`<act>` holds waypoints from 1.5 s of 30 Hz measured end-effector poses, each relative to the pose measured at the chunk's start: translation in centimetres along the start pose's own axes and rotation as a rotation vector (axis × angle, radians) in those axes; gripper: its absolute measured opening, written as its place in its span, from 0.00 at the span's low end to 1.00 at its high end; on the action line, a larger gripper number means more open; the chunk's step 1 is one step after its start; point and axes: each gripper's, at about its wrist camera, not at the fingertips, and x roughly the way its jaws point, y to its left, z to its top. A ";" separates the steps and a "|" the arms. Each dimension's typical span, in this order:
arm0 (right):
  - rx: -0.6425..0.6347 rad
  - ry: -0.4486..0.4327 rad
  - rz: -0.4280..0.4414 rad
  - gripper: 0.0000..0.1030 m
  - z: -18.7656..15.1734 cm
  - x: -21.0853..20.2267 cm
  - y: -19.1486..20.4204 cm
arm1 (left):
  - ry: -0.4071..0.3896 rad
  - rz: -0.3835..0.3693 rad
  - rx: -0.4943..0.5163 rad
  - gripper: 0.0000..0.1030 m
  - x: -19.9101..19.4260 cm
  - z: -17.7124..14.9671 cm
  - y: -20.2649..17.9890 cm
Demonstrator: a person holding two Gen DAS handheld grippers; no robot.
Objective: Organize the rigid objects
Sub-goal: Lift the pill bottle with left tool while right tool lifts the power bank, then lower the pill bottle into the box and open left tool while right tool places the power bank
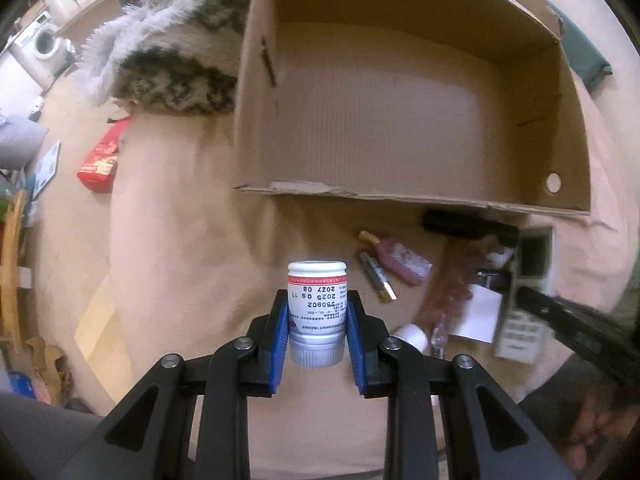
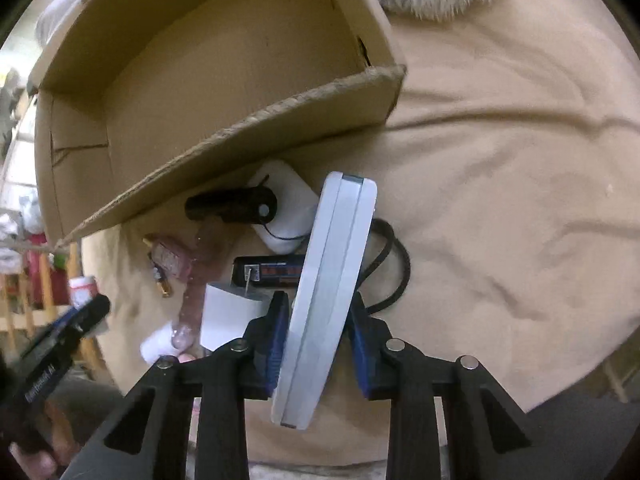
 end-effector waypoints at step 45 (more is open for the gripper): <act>-0.014 -0.055 0.366 0.23 12.0 -0.5 3.1 | -0.057 -0.076 0.108 0.23 0.2 11.7 -4.3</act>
